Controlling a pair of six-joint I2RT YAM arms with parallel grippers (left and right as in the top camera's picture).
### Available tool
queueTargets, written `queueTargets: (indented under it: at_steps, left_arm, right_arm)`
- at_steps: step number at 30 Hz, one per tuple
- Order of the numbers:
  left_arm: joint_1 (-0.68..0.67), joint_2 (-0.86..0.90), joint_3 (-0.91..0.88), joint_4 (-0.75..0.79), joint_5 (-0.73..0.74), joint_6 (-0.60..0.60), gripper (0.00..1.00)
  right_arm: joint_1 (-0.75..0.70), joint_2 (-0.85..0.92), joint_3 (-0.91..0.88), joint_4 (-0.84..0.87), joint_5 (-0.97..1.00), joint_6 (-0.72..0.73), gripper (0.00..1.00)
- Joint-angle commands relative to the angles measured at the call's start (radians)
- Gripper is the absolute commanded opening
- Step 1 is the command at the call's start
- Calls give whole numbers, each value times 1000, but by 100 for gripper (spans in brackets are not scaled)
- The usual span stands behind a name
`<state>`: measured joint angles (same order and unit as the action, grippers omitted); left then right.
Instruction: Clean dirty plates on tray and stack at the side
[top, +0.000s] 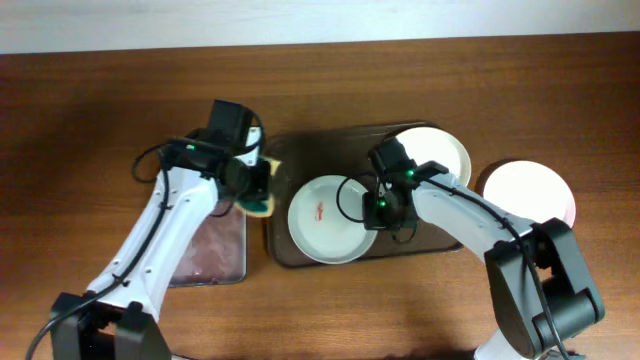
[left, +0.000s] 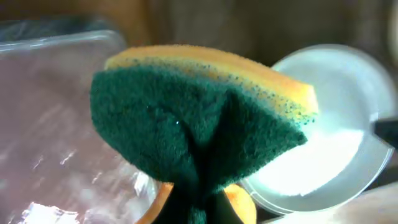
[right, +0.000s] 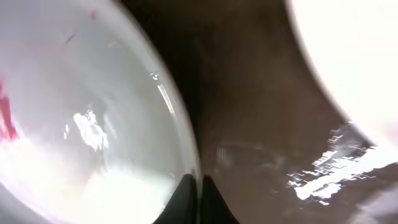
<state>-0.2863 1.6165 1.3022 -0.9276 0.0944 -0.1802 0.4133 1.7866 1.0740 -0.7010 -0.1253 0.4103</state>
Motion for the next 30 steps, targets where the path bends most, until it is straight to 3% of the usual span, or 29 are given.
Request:
queueTargets:
  at_steps: [1,13,21,30]
  left_arm:
    - [-53,-5,15,64,94,-82,0]
    - [-286,270,14,207,198,-277,0]
    - [-303,466,14,272,212,-320,0]
    - [-302,481,50,75,-468,-320,0]
  right_arm:
    - [5,-6,38,-37,92,-62,4]
    - [6,-5,37,-24,93,-63,4]
    - [6,-5,37,-22,92,-62,4]
    - [6,-5,37,-47,92,-62,4]
